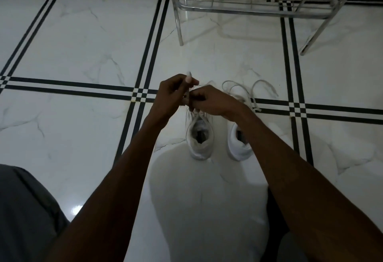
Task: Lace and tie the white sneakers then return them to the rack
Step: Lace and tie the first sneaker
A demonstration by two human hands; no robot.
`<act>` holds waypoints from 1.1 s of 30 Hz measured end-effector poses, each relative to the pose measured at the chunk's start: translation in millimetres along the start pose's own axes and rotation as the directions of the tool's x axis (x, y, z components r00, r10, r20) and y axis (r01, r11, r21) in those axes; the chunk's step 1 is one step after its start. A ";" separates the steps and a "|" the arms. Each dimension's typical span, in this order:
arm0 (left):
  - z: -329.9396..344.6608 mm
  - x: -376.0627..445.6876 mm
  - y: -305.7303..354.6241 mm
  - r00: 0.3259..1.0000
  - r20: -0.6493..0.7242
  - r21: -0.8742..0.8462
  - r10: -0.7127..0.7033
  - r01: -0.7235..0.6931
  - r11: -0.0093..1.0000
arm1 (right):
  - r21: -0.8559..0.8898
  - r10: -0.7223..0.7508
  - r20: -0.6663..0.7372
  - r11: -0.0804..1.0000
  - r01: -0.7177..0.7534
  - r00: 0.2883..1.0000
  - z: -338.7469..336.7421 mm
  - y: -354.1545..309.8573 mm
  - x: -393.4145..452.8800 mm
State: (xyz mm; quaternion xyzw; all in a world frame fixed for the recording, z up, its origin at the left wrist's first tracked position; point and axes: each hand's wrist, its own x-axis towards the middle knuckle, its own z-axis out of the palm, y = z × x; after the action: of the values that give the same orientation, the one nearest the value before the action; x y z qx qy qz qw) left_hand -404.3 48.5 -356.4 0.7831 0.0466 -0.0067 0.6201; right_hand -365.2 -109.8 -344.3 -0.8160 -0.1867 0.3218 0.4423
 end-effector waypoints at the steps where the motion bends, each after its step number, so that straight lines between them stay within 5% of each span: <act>1: 2.6 -1.0 -0.6 0.998 0.052 -0.017 -0.045 0.045 0.999 | -0.012 -0.010 -0.038 1.000 0.010 0.999 -2.0 2.5 0.6; 5: 17.0 -10.4 -9.1 0.974 0.120 0.059 -0.189 0.184 0.981 | -0.130 -0.057 -0.157 0.991 0.036 0.986 -11.9 20.2 1.6; 10: 20.2 -8.0 -17.5 0.974 0.011 0.008 -0.227 0.227 0.974 | -0.217 -0.101 -0.255 0.975 0.045 0.962 -25.7 26.3 -1.7; 16: 27.9 -7.6 -21.5 0.980 0.011 0.052 -0.196 0.195 0.979 | -0.059 -0.139 -0.511 0.990 0.127 0.848 -9.3 33.8 -0.5; 21: 21.5 -10.9 -24.2 0.976 -0.058 0.062 -0.210 0.213 0.975 | 0.254 -0.014 -0.461 0.956 0.147 0.887 -6.9 37.9 -0.8; 25: 20.3 -5.1 -25.7 0.946 -0.053 -0.150 -0.320 0.309 0.939 | 0.443 0.033 -0.358 0.886 0.139 0.933 -0.4 35.4 -3.5; 30: 19.2 -3.0 -21.0 0.896 -0.138 -0.365 -0.423 0.351 0.863 | 0.495 0.136 -0.320 0.868 0.043 0.938 -0.1 35.1 0.8; 33: 9.8 -8.4 -37.3 0.804 -0.303 -0.390 -0.511 0.385 0.836 | 0.349 0.293 -0.453 0.927 -0.135 0.842 -6.8 52.0 1.1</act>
State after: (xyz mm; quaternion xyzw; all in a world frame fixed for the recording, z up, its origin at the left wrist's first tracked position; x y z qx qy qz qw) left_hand -415.3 46.9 -394.3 0.6267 0.3572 0.0106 0.6925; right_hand -358.6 -141.3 -385.7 -0.8091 0.0783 0.1734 0.5560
